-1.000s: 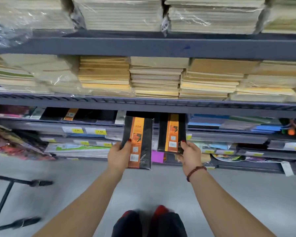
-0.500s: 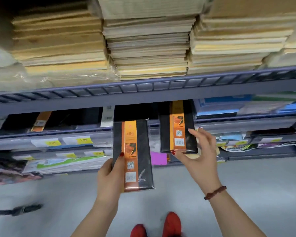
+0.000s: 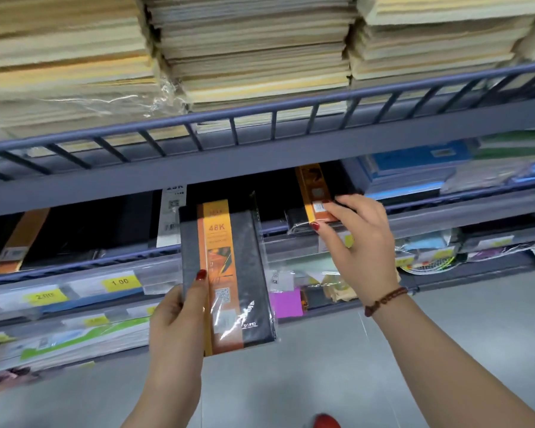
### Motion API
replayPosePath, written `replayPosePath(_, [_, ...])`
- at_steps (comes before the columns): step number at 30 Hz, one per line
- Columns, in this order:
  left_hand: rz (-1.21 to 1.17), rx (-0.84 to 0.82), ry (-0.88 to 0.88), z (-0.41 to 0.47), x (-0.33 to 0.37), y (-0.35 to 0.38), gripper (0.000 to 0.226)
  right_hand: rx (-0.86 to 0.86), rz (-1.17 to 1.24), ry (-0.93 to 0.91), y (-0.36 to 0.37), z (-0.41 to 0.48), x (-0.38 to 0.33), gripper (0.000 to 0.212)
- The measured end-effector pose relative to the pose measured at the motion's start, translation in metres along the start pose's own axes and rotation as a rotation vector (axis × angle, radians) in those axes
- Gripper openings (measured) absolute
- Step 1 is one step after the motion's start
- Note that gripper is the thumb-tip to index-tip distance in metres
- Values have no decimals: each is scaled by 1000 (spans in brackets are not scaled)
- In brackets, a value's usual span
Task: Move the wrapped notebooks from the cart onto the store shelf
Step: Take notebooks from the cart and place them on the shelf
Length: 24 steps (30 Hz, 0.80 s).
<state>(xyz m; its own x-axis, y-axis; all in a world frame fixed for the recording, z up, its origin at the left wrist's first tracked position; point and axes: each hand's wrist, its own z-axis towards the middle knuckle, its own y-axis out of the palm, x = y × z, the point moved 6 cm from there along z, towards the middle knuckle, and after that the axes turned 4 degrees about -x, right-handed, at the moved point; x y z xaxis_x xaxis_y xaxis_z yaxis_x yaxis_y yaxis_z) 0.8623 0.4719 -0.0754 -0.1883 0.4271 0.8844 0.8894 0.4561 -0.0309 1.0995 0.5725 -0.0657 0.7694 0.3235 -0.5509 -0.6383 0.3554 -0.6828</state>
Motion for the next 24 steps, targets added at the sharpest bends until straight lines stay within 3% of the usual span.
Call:
replayPosePath(8, [-4,-34,3,12,-7,5,30,-155,-189,-52,14,16,7,34])
replayPosePath(16, [-22,-83,23,5,-1,18,41,-240,-139,-25,8,8,7,30])
replayPosePath(20, [-20,-133,37,5,6,36,46,-202,214,79,-6,-12,-10,36])
replayPosePath(24, [-6,-174,7,12,3,60,46,-294,733,417,1,-45,-19,20])
